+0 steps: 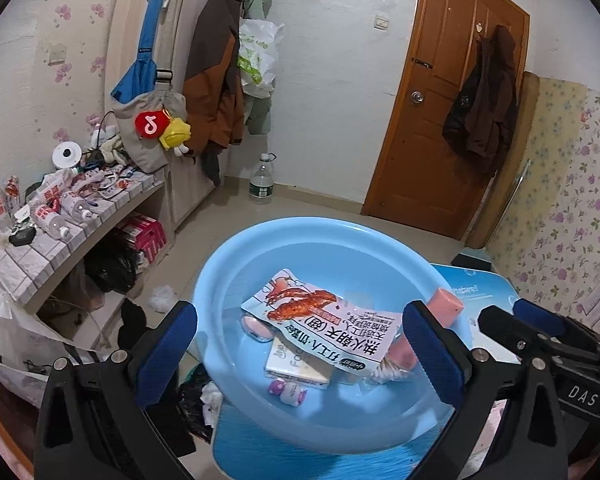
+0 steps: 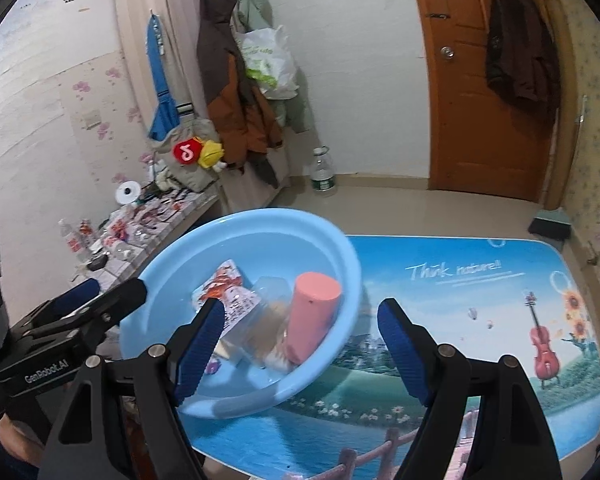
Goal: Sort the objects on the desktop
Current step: 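Withdraw both grippers from the basin back over the mat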
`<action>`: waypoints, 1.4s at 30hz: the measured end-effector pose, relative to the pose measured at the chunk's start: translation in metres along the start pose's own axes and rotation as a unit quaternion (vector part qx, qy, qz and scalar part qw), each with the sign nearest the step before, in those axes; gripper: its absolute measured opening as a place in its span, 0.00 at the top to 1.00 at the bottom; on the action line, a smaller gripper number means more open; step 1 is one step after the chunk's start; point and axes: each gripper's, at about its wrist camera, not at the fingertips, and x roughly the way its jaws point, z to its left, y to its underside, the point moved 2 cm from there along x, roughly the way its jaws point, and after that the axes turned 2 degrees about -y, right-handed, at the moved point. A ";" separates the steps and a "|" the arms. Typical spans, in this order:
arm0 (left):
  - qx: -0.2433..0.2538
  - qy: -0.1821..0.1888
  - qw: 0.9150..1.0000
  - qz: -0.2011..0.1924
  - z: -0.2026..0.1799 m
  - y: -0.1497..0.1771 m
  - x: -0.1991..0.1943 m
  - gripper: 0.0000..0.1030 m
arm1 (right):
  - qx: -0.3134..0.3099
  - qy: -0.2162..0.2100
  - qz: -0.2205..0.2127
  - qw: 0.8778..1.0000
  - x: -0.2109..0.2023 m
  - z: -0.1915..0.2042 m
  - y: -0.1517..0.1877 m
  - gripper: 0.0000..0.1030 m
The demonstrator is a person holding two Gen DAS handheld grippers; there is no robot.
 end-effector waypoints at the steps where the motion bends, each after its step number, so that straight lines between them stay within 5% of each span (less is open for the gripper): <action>1: 0.002 -0.004 1.000 0.000 0.000 0.000 -0.001 0.00 | -0.002 0.004 -0.001 1.000 -0.001 0.001 0.000 0.22; 17: 0.060 -0.058 0.997 0.000 -0.019 -0.008 -0.027 0.00 | -0.014 0.047 -0.028 0.998 -0.038 0.012 -0.006 0.22; 42: 0.088 -0.043 0.995 0.015 -0.076 0.001 -0.056 0.00 | 0.035 0.085 -0.027 0.995 -0.095 -0.022 0.009 0.22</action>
